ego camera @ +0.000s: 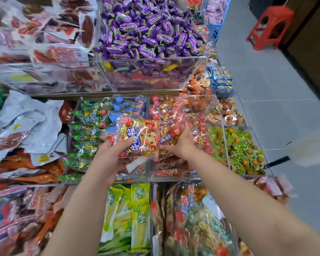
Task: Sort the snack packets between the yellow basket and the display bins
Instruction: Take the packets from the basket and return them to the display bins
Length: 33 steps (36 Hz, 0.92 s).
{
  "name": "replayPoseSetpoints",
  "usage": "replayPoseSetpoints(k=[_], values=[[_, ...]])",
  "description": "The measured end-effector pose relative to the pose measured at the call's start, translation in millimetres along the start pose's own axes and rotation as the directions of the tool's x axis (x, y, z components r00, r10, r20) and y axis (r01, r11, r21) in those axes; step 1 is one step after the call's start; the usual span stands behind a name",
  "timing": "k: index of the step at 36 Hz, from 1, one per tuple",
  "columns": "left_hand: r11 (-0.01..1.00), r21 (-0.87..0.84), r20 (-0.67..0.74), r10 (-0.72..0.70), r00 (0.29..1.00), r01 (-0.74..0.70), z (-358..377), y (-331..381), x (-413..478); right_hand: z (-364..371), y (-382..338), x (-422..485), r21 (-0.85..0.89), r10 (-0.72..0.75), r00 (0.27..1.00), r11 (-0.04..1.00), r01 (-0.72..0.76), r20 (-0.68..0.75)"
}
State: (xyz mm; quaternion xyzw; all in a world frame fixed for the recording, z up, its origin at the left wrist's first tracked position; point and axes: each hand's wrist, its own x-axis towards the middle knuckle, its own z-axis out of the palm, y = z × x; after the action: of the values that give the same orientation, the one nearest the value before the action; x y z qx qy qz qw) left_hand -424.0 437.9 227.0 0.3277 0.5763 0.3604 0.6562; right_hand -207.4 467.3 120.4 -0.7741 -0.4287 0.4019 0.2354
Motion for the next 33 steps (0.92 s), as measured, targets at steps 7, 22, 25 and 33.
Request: replayPoseSetpoints(k=[7, 22, 25, 33], values=[[0.985, 0.172, 0.086, 0.005, 0.996, -0.02, 3.9, -2.5, -0.7, -41.7, 3.1, -41.2, 0.212, -0.064, 0.978, 0.971, 0.107, -0.198], [0.874, 0.481, 0.136, 0.012, 0.991, -0.076, 35.9, 8.7, 5.0, -81.0, -1.6, -104.5, -0.028, -0.188, 0.968, 0.98, 0.195, 0.168], [0.93, 0.362, 0.019, 0.068, 0.998, -0.07, 24.5, 16.7, 10.0, -80.4, 14.1, -99.1, 0.123, -0.079, 0.989, 0.99, 0.063, 0.125], [0.966, 0.214, -0.139, 0.175, 0.975, -0.143, 1.3, 36.7, 13.6, -30.0, 11.9, -62.1, 0.163, -0.093, 0.993, 0.983, 0.08, 0.078]])
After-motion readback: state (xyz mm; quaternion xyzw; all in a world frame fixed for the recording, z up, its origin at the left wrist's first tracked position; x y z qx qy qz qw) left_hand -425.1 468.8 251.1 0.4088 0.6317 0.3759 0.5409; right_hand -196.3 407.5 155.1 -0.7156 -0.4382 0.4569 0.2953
